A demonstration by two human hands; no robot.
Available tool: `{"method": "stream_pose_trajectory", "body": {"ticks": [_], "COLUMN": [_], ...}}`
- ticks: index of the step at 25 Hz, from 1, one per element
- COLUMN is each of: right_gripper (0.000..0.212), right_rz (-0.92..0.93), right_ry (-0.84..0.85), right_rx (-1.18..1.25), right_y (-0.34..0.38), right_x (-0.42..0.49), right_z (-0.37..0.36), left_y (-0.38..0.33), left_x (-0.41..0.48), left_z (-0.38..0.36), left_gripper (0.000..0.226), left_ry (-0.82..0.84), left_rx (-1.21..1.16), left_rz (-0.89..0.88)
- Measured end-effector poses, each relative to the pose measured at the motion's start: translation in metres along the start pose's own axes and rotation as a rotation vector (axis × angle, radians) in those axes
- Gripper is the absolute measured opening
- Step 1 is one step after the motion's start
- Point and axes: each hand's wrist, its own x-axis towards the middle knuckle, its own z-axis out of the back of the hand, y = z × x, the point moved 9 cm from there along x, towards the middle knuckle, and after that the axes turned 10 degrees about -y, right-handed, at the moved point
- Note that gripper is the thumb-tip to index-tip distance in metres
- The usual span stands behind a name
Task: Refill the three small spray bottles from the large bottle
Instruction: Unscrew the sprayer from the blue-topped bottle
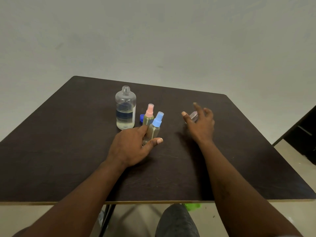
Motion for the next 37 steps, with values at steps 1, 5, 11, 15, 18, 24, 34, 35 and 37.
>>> {"method": "stream_pose_trajectory", "body": {"ticks": [1, 5, 11, 15, 18, 24, 34, 35, 37], "right_gripper": [0.059, 0.034, 0.06, 0.052, 0.047, 0.049, 0.078, 0.084, 0.099], "right_rz": [0.053, 0.335, 0.294, 0.059, 0.043, 0.076, -0.062, -0.053, -0.014], "right_ry": [0.082, 0.08, 0.189, 0.164, 0.113, 0.089, -0.048, -0.004, 0.06], "right_rx": [-0.122, -0.153, 0.258, 0.659, 0.658, 0.448, 0.504, 0.489, 0.399], "right_y": [0.003, 0.042, 0.08, 0.061, 0.055, 0.067, 0.044, 0.048, 0.059], "right_x": [0.002, -0.012, -0.065, -0.072, -0.069, -0.067, -0.077, -0.077, -0.072], "right_z": [-0.012, -0.035, -0.045, -0.03, -0.024, -0.02, 0.0, -0.004, -0.015], "left_y": [0.001, 0.004, 0.01, 0.016, 0.02, 0.024, 0.039, 0.039, 0.038], "left_x": [0.0, -0.001, 0.002, -0.003, -0.01, -0.016, -0.034, -0.035, -0.034], "left_z": [-0.001, 0.0, 0.005, 0.008, 0.005, 0.012, 0.023, 0.022, 0.023], "left_gripper": [0.059, 0.054, 0.051, 0.045, 0.043, 0.031, 0.029, 0.031, 0.034], "left_ry": [0.003, -0.01, -0.088, -0.089, -0.011, 0.0, -0.007, -0.004, -0.01], "left_rx": [0.01, 0.013, 0.012, 0.035, 0.085, 0.037, -0.098, -0.103, -0.107], "left_rz": [0.003, -0.009, -0.019, 0.029, 0.109, 0.207, 0.374, 0.374, 0.367]}}
